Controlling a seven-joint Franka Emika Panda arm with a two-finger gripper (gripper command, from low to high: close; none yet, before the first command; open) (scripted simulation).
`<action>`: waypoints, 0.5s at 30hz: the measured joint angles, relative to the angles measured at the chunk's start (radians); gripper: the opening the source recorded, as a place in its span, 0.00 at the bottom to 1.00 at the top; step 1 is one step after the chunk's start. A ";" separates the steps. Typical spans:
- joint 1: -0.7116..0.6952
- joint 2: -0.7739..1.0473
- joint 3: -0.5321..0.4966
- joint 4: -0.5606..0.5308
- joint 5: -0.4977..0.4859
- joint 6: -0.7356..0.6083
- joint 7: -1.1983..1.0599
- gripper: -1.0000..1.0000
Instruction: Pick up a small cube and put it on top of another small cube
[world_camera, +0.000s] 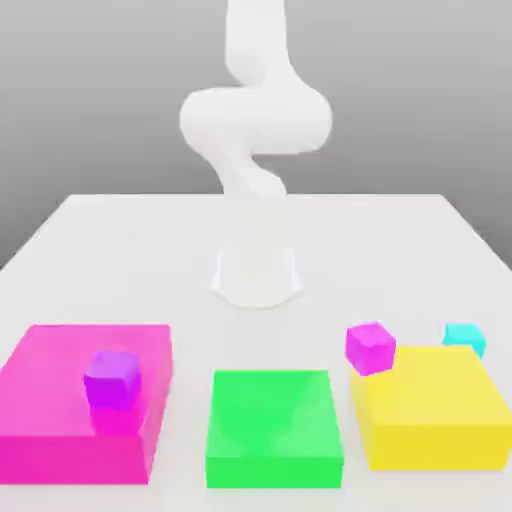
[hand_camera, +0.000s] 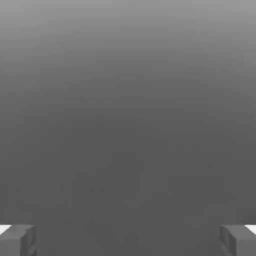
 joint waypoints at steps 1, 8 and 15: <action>0.010 0.039 -0.025 0.008 0.011 0.004 -0.027 0.50; 0.067 0.291 -0.186 0.062 0.109 0.026 -0.225 0.50; 0.083 0.547 -0.313 0.117 0.242 0.046 -0.445 0.50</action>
